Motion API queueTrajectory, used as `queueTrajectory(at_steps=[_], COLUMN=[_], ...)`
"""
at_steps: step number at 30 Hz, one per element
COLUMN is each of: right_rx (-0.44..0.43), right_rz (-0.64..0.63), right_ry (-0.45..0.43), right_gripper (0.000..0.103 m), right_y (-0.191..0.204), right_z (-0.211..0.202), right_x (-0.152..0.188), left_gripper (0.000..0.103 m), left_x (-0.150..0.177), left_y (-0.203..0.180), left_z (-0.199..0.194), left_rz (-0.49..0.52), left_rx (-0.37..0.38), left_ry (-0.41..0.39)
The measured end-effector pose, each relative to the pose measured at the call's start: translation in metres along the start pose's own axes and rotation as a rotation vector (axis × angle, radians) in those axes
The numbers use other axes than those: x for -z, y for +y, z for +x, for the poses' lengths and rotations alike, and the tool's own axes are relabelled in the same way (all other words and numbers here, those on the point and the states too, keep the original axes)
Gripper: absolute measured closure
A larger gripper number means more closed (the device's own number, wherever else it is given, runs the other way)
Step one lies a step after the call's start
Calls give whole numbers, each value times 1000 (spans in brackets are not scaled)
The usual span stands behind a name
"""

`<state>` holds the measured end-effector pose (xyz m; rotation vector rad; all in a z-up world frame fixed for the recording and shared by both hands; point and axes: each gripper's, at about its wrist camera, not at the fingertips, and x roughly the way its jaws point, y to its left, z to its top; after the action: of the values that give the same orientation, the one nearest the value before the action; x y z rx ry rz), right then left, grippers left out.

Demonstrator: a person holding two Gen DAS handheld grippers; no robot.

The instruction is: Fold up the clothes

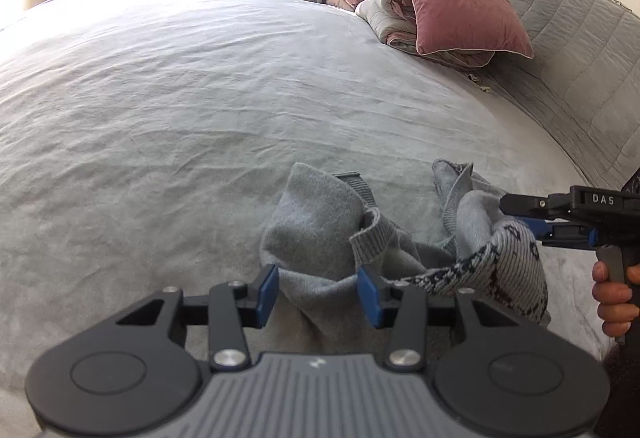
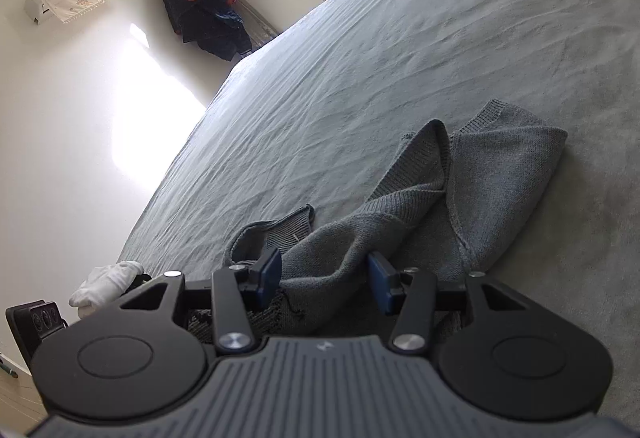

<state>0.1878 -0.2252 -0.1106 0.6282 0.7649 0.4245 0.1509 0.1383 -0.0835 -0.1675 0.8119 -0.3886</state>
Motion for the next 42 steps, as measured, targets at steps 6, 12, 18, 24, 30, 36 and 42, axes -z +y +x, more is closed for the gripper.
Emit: queueTrajectory(at_steps=[6, 12, 18, 24, 30, 36, 42], right_rx=[21, 69, 109, 123, 185, 316, 406], right_rz=[93, 97, -48, -165, -274, -343, -401], right_ry=[19, 55, 3, -160, -308, -405, -466], right_gripper=[52, 81, 93, 93, 93, 93, 93], right_y=[-16, -16, 16, 53, 80, 79, 80], right_z=[14, 30, 18, -10, -11, 18, 57], right_x=[1, -6, -20, -53, -85, -112, -141], left_gripper=[46, 75, 97, 97, 98, 98, 98], left_x=[-18, -25, -36, -60, -72, -78, -86], left_y=[8, 11, 11, 17, 31, 53, 65], left_z=[33, 82, 66, 19, 0, -9, -21], left_rz=[-164, -316, -389, -404, -434, -468, -443], left_rx=[131, 77, 36, -28, -95, -159, -233], left_ry=[31, 106, 2, -202, -395, -529, -662])
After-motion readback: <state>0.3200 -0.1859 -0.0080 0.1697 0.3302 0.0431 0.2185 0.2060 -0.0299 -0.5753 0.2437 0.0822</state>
